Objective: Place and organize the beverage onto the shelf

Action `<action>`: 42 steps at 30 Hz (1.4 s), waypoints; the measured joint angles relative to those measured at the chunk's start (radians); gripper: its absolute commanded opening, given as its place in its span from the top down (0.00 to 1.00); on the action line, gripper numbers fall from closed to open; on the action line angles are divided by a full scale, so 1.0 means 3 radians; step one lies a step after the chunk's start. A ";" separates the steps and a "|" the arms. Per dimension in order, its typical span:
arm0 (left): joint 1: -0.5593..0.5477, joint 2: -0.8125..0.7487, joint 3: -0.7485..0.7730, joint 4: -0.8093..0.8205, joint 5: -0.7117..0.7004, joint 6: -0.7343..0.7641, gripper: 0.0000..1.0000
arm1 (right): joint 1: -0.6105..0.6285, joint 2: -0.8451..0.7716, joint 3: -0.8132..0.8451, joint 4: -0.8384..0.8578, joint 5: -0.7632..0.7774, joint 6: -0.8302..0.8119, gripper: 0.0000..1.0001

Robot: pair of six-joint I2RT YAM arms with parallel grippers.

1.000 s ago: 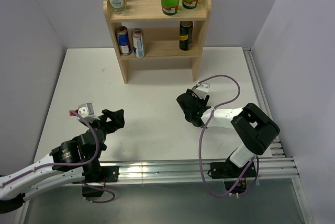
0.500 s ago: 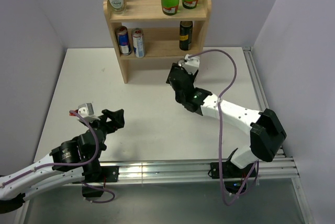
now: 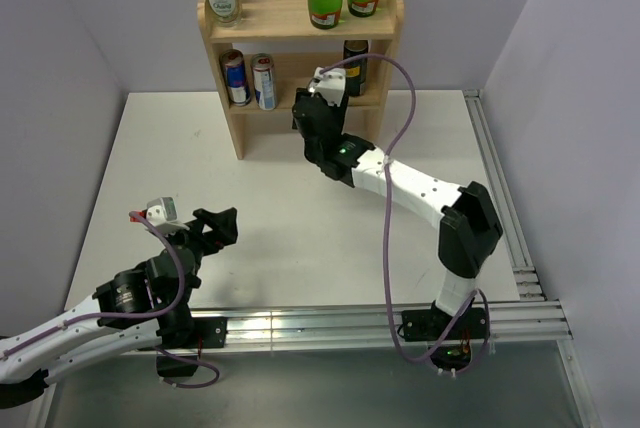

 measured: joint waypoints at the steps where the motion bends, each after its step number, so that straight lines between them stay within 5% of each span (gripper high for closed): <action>1: -0.0001 0.0000 0.0000 0.0000 0.0004 0.0000 0.06 | -0.0004 0.0056 0.0065 -0.0014 0.0000 -0.0032 1.00; 15: -0.0001 0.0000 -0.0001 0.0003 0.0010 0.0001 0.06 | -0.0270 0.0567 0.0910 -0.0127 -0.0008 -0.0322 1.00; 37: -0.0001 0.0000 -0.0001 0.0023 0.0034 0.0004 0.08 | -0.0487 0.0863 0.1045 -0.0052 0.0000 -0.0342 1.00; 39: -0.0001 0.0000 -0.0001 0.0023 0.0034 0.0004 0.08 | -0.0487 0.0865 0.1045 -0.0051 0.0009 -0.0342 0.95; 42: -0.0001 0.0001 -0.0001 0.0023 0.0034 0.0004 0.08 | -0.0487 0.0867 0.1045 -0.0047 0.0010 -0.0341 0.53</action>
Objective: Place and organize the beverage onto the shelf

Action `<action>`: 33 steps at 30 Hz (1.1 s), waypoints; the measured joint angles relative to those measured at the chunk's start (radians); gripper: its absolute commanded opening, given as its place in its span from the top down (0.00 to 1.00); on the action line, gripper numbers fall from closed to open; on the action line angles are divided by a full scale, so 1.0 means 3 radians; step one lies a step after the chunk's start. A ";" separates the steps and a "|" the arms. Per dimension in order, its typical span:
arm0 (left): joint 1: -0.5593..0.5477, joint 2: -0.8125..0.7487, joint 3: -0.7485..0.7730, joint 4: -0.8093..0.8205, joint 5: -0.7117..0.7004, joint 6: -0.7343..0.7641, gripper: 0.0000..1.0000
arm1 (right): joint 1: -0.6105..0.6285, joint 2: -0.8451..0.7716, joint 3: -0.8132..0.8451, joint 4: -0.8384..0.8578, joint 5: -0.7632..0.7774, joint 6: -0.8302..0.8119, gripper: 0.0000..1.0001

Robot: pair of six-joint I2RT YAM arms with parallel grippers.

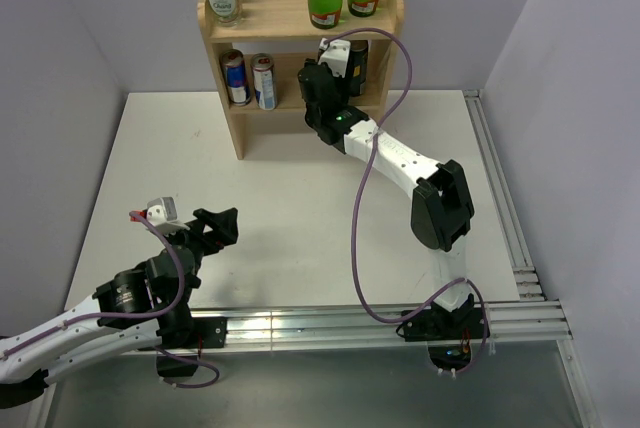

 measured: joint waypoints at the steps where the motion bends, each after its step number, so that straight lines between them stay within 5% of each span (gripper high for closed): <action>1: 0.0000 0.0000 0.0000 0.0000 0.0000 0.0001 0.08 | 0.0000 0.0000 0.0000 0.0001 -0.0001 0.0000 0.32; 3: 0.0000 0.0000 0.0000 0.0000 0.0000 0.0001 0.08 | -0.0001 0.0000 0.0000 0.0005 -0.0008 0.0011 0.13; 7: 0.0000 0.0000 0.0000 0.0000 0.0000 0.0001 0.08 | -0.0003 0.0000 -0.0001 0.0019 -0.0025 0.0028 0.09; 33: -0.0003 0.0000 0.0000 0.0000 0.0000 0.0001 0.08 | 0.0092 -0.0295 -0.0699 0.0247 -0.0282 0.0050 0.07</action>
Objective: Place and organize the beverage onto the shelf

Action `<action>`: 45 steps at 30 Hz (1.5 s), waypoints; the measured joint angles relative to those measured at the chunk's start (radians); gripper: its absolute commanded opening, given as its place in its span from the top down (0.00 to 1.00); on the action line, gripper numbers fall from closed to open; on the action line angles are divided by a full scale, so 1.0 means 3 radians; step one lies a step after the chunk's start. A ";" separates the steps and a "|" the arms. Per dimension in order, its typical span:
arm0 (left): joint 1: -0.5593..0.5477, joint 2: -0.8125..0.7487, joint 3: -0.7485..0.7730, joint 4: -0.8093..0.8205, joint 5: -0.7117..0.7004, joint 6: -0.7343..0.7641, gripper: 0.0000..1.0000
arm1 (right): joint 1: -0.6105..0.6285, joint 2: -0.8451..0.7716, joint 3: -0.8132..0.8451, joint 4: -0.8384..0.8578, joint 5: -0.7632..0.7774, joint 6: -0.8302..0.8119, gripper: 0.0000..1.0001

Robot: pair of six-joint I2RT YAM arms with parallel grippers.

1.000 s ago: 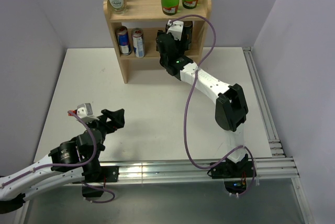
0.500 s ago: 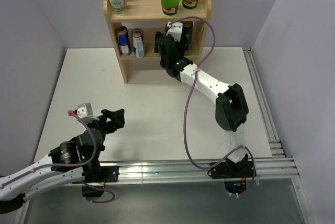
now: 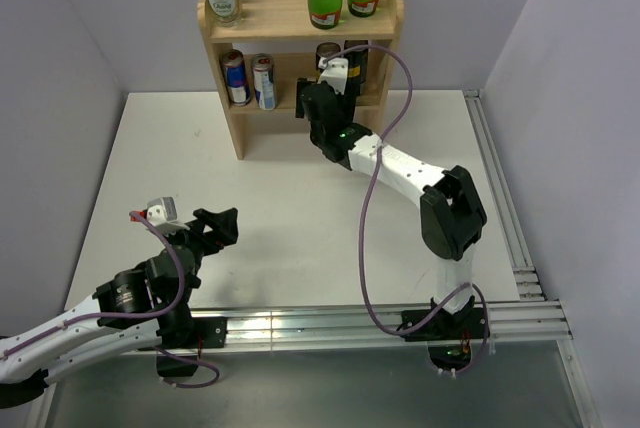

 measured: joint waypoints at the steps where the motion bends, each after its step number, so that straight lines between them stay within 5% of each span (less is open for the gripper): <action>1: 0.0000 0.0000 0.0000 0.0000 0.0000 0.0000 0.08 | 0.0015 -0.0032 -0.0032 0.0004 -0.0005 0.0004 0.07; 15: -0.0001 0.0000 0.0000 0.0000 -0.0001 0.0000 0.08 | 0.0435 -0.0955 -0.1029 -0.0080 0.0008 0.0328 0.04; 26: -0.0001 0.0010 0.0000 0.0001 -0.0008 0.0000 0.07 | 0.2022 -0.2892 -0.2021 -0.0613 0.0847 0.0530 0.00; 33: -0.0001 0.0192 0.0003 0.0006 -0.0128 0.0032 0.07 | 0.2412 -0.3983 -0.2031 -0.0698 0.1291 0.0360 0.00; 45: -0.0001 0.0599 0.1063 0.0623 -0.0029 0.1105 0.07 | 0.2424 -0.4064 -0.2227 -0.0631 0.1445 0.0050 0.00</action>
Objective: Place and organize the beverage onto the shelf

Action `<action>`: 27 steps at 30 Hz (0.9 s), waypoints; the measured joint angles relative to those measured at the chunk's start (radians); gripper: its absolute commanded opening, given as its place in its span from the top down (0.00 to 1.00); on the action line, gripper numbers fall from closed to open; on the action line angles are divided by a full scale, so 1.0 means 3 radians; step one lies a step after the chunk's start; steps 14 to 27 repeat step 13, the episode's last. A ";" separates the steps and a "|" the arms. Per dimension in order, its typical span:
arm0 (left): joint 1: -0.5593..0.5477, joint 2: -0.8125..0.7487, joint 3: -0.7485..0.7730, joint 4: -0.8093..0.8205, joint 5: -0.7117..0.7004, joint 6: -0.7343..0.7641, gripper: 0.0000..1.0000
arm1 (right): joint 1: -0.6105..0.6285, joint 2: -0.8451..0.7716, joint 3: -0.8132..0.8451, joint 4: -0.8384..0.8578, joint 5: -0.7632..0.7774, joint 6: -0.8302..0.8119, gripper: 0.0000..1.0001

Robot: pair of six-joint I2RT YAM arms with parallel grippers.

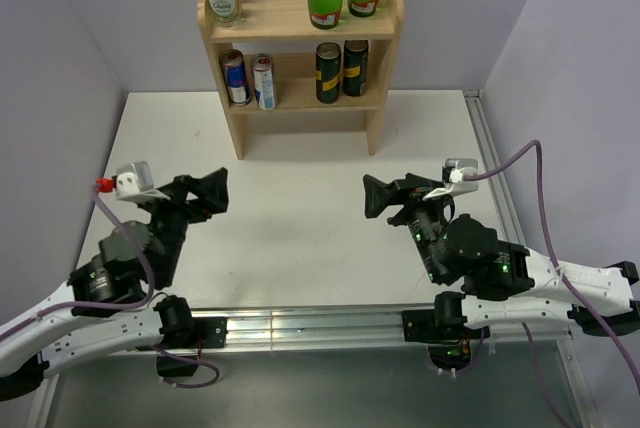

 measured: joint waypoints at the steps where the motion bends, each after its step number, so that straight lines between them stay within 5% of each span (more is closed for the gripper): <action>1: 0.0000 0.0025 0.0108 0.0041 0.0000 0.0070 0.07 | 0.0000 -0.0006 -0.0023 0.0010 0.0001 -0.0008 0.00; 27: 0.0000 0.0050 0.0278 0.0122 0.0024 0.0379 0.07 | 0.0000 -0.0025 -0.0066 0.0089 0.0074 -0.0104 0.00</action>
